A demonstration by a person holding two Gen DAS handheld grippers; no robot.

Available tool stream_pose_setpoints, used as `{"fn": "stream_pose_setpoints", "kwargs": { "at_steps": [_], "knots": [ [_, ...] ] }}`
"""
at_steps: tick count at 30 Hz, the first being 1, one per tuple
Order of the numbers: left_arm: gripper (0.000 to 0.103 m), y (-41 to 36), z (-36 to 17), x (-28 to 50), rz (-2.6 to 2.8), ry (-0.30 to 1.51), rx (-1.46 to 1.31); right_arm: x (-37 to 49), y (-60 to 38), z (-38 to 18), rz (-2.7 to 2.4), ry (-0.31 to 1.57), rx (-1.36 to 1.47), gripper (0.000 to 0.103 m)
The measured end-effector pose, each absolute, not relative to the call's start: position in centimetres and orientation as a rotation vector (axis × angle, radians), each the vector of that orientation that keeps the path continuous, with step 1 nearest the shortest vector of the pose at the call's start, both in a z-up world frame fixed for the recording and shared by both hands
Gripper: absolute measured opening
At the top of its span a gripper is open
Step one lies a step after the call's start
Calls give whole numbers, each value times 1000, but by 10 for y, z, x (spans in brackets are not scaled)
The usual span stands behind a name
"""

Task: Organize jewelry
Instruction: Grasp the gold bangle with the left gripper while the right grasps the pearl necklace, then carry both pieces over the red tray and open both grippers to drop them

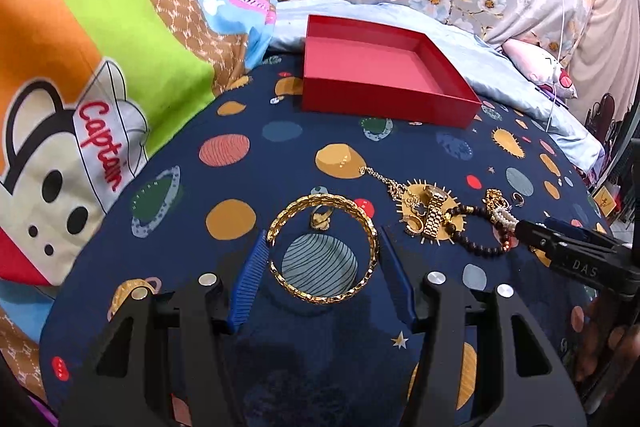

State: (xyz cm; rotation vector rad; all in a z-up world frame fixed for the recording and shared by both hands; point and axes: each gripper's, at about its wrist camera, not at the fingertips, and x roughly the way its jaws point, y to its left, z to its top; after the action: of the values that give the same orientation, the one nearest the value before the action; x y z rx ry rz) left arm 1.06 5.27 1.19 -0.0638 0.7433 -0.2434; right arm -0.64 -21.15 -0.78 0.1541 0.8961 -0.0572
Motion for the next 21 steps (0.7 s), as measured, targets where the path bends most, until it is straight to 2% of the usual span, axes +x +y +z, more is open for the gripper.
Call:
{"fn": "stream_pose_setpoints", "kwargs": {
  "at_steps": [4, 6, 7, 8, 16, 21],
  "knots": [
    [54, 52, 9, 10, -245, 751, -65, -7, -208, -10, -45, 903, 139, 36],
    [54, 51, 9, 10, -242, 748, -64, -8, -208, -10, -47, 902, 143, 29],
    [54, 51, 9, 10, -242, 747, -65, -9, -209, -10, -44, 902, 149, 19],
    [54, 51, 9, 11, -243, 748, -67, -10, -209, -10, -40, 904, 157, 14],
    [54, 57, 10, 13, -227, 757, -91, -29, -206, -3, -35, 872, 196, 14],
    [54, 58, 37, 21, -273, 745, -128, -29, -208, 33, -5, 804, 188, 14]
  ]
}}
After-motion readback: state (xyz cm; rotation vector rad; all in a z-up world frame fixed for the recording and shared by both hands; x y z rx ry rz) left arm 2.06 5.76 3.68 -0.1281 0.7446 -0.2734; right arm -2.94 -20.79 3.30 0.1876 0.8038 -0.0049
